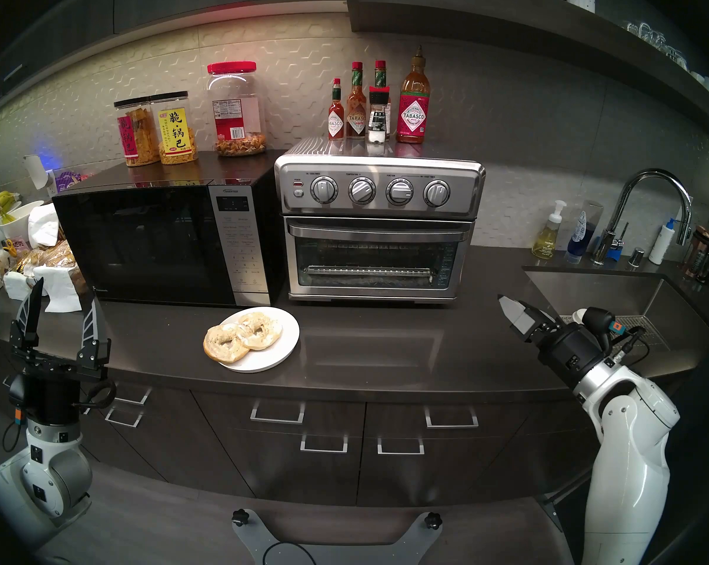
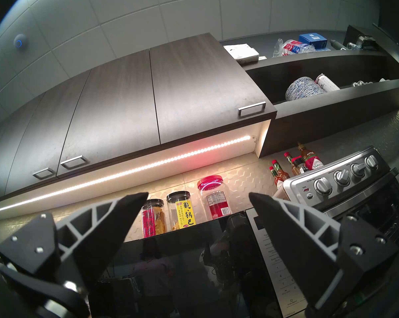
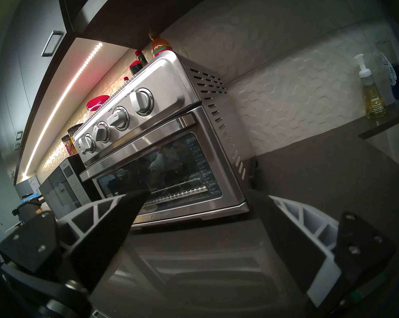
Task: Open the oven and place the bagel inside on the rack
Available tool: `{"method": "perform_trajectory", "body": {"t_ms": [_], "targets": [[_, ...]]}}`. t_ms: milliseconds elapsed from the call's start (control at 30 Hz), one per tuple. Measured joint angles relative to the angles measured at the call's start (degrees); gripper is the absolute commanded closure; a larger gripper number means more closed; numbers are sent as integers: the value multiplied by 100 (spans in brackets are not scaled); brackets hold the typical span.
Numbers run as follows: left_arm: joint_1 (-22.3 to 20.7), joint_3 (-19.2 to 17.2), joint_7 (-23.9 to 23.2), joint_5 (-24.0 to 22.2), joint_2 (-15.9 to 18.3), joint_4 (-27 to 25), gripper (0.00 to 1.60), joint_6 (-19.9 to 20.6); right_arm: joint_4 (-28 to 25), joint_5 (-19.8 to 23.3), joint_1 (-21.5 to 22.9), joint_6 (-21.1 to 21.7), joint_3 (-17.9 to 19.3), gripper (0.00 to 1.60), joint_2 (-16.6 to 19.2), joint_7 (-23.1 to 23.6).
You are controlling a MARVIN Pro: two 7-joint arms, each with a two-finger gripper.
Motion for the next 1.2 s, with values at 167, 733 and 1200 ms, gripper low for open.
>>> {"method": "perform_trajectory", "body": {"t_ms": [167,733,1200], "targets": [[0,1,0,0,0,1,0,0,1,0,-1,0,0,0,0,0],[0,1,0,0,0,2,0,0,2,-2,-2,0,1,0,0,0],[0,3,0,1,0,3,0,0,-132,3,-117,30,17,0,-44,23]]}}
